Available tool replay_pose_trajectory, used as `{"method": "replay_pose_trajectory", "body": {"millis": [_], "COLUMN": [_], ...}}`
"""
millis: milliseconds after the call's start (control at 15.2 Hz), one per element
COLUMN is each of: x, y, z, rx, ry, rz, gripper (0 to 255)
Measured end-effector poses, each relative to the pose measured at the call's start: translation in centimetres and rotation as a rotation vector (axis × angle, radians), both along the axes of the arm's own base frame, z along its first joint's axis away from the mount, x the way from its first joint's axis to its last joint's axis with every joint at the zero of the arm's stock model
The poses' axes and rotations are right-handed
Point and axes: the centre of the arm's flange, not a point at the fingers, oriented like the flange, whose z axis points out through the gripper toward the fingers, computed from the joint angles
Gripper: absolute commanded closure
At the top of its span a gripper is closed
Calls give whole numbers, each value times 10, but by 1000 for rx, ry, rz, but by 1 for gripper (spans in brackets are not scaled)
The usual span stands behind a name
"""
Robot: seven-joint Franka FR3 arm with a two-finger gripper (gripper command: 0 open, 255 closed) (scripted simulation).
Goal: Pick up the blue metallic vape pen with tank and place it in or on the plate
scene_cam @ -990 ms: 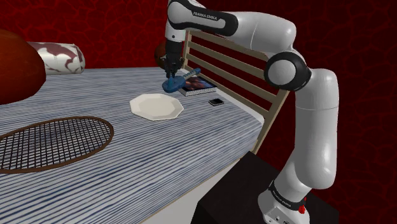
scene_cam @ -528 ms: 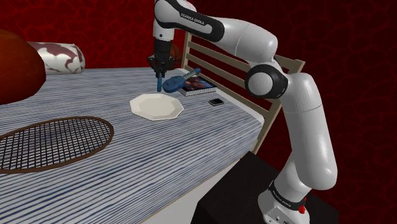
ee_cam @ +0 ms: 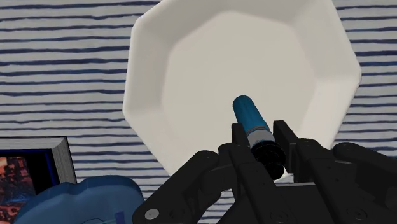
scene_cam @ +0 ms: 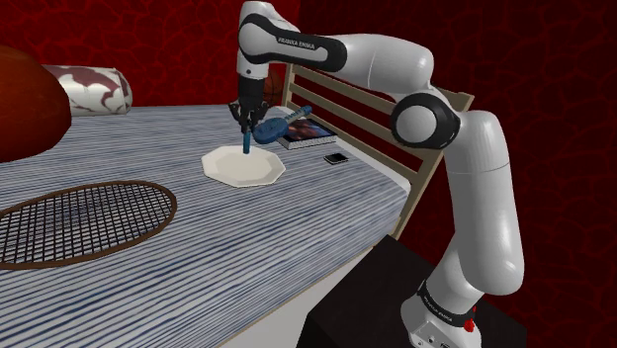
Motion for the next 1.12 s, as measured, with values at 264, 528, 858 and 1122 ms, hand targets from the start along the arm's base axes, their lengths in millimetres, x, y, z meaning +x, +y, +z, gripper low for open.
{"method": "replay_pose_trajectory", "body": {"millis": [264,528,858,1122], "x": [0,1,1,1], "y": [1,0,0,0], "z": [-21,-40,-42,-42], "rx": [0,0,0,0], "ry": [0,0,-1,-1], "rz": [0,0,0,0], "gripper": [255,255,255,0]}}
